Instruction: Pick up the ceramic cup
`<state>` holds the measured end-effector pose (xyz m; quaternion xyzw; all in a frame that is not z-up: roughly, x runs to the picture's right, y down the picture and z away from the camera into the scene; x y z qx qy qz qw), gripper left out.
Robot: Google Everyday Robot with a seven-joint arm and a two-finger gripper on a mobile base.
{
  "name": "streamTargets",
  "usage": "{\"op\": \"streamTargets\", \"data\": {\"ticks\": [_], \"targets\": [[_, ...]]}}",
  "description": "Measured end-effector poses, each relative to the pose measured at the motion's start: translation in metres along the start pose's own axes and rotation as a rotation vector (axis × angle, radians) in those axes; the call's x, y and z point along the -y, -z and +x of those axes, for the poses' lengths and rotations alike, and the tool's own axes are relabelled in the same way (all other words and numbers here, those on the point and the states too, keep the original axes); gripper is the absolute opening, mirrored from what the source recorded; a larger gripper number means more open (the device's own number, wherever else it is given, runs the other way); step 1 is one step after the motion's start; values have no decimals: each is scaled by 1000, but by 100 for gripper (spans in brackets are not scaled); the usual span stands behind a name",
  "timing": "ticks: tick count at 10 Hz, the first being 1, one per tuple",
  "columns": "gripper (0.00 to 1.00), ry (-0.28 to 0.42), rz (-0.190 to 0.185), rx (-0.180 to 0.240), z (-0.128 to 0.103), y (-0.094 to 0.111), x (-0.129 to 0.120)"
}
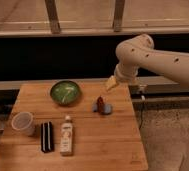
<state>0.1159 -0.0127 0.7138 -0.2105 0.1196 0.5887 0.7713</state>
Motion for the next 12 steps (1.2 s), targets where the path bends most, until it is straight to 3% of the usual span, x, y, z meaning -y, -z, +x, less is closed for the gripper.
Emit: {"op": "streamTargets", "data": {"ticks": [2, 4, 9, 12], "targets": [[80, 68, -58, -9, -13, -2, -42], [80, 176, -130, -18, -26, -6, -106], [80, 378, -274, -55, -32, -25, -229], [80, 375, -266, -54, -32, -26, -224]]}}
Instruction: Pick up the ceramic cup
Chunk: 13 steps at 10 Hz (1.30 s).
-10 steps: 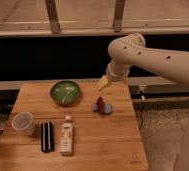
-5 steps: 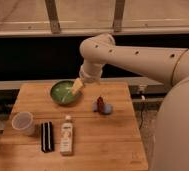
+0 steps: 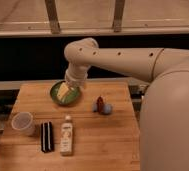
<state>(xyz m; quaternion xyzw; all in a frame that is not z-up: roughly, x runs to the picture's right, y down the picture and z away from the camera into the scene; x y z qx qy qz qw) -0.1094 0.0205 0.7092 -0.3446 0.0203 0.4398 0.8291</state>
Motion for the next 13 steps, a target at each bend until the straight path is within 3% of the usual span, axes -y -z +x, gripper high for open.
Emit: {"op": "streamTargets", "data": {"ticks": [5, 7, 13], "targets": [[80, -1, -7, -5, 1, -2, 0], [80, 20, -18, -15, 1, -16, -1], [80, 204, -92, -65, -58, -61, -65]]}}
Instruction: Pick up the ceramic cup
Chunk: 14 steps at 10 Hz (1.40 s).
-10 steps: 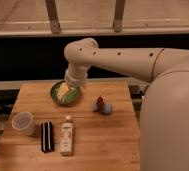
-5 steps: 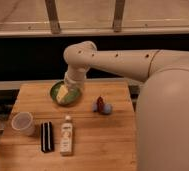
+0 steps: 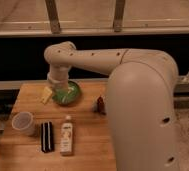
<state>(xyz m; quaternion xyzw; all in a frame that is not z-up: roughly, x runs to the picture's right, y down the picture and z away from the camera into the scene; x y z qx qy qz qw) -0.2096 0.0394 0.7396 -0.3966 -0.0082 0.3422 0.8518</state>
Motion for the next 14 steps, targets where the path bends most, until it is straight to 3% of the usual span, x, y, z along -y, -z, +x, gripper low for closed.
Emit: {"op": "streamTargets", "data": {"ticks": [3, 7, 9, 10, 12, 14], "targets": [[80, 49, -15, -29, -15, -25, -14], [80, 86, -73, -15, -29, -47, -34], [80, 72, -17, -12, -39, -55, -56], [80, 78, 48, -11, -43, -61, -73], [80, 91, 117, -1, -46, -64, -90], [80, 96, 130, 2, -46, -65, -95]]}}
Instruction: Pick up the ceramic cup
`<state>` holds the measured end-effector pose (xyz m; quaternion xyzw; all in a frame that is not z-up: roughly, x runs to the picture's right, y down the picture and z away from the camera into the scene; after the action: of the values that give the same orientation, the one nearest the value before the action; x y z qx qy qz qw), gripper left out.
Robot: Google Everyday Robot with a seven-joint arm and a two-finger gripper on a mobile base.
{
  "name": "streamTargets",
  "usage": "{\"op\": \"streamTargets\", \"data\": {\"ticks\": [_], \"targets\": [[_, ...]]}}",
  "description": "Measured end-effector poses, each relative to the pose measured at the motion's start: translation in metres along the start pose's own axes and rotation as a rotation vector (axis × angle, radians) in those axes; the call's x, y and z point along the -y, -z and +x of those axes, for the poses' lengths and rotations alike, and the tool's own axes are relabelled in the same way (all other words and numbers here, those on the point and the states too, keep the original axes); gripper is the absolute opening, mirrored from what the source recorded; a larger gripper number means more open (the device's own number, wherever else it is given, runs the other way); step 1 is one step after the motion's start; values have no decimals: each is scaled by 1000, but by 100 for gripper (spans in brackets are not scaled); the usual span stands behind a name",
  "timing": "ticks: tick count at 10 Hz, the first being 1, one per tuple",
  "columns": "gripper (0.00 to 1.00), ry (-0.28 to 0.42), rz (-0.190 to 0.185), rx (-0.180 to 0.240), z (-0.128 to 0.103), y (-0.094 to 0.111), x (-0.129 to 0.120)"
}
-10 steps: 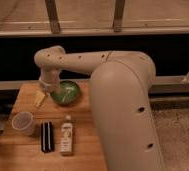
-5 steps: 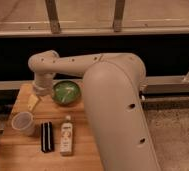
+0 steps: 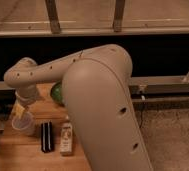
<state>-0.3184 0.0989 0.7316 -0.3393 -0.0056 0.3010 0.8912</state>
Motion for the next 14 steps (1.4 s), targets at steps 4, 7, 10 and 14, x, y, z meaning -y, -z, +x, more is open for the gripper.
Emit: {"op": "streamTargets", "data": {"ticks": [4, 7, 10, 14], "targets": [[80, 5, -23, -6, 0, -17, 0], [80, 27, -33, -15, -6, -25, -6], [80, 33, -44, -52, -8, -43, -3], [73, 40, -68, -105, -3, -72, 2]]}}
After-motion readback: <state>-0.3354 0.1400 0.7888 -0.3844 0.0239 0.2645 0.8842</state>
